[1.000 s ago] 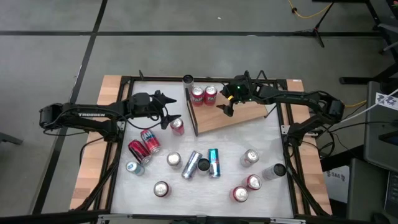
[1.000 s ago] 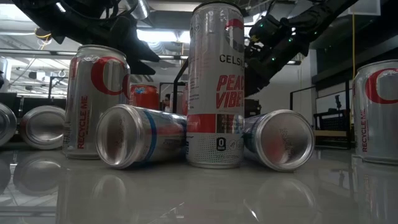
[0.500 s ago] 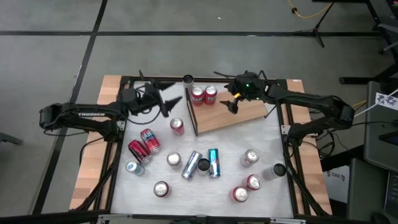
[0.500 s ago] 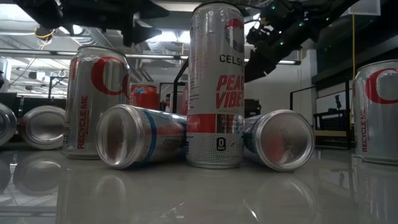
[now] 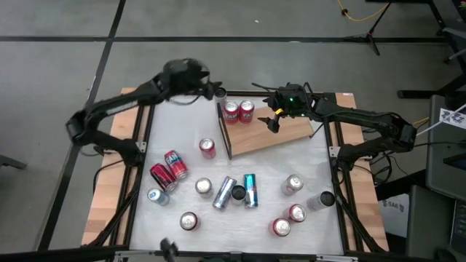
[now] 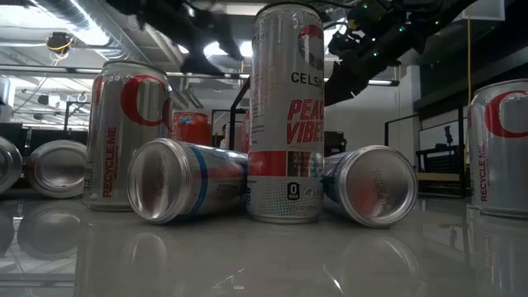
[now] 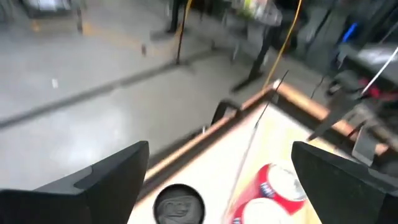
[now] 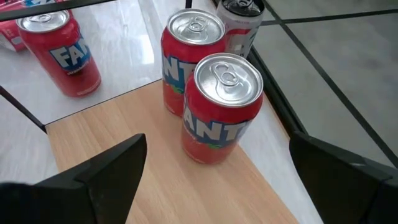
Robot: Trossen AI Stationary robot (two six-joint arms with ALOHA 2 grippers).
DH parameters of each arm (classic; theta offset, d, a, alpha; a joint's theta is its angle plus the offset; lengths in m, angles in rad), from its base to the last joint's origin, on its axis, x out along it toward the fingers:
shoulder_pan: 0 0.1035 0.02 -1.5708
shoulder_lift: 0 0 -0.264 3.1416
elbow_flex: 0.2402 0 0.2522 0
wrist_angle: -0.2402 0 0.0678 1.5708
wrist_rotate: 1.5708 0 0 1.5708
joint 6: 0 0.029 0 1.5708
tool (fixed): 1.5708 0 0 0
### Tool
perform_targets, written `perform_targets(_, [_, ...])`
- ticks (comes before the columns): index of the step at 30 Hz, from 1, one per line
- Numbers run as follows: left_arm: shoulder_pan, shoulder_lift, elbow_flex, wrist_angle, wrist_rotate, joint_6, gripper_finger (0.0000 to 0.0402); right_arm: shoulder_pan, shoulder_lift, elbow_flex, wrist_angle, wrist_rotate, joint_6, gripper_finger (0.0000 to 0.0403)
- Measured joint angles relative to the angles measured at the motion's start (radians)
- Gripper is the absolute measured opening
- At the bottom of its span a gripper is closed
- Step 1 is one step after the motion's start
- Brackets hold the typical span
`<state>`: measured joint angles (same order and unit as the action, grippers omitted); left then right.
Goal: Place canned beverage on shelf
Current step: Put the top black soda can on the shelf
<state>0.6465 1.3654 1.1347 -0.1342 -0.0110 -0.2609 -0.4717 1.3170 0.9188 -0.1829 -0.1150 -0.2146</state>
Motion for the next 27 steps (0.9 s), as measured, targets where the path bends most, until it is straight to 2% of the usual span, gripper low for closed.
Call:
perform_targets(5, [0.062, 0.177, 0.18, -0.252, 0.055, 0.0, 0.0389, 0.0, 0.0, 0.0, 0.0, 0.0, 0.0, 0.0383])
perform_targets(8, [0.07, 0.245, 0.233, -0.33, 0.059, 0.004, 0.0389, 0.0, 0.0, 0.0, 0.0, 0.0, 0.0, 0.0383])
perform_targets(19, [0.026, 0.291, 0.242, -0.334, 0.049, 0.005, 0.0389, 0.0, 0.0, 0.0, 0.0, -0.001, 0.0, 0.0383])
perform_targets(24, [-0.003, 0.291, 0.223, -0.344, -0.045, 0.006, 0.0389, 0.0, 0.0, 0.0, 0.0, -0.001, 0.0, 0.0383])
perform_targets(27, [-0.014, 0.291, 0.209, -0.346, -0.065, 0.006, 0.0389, 0.0, 0.0, 0.0, 0.0, -0.001, 0.0, 0.0383])
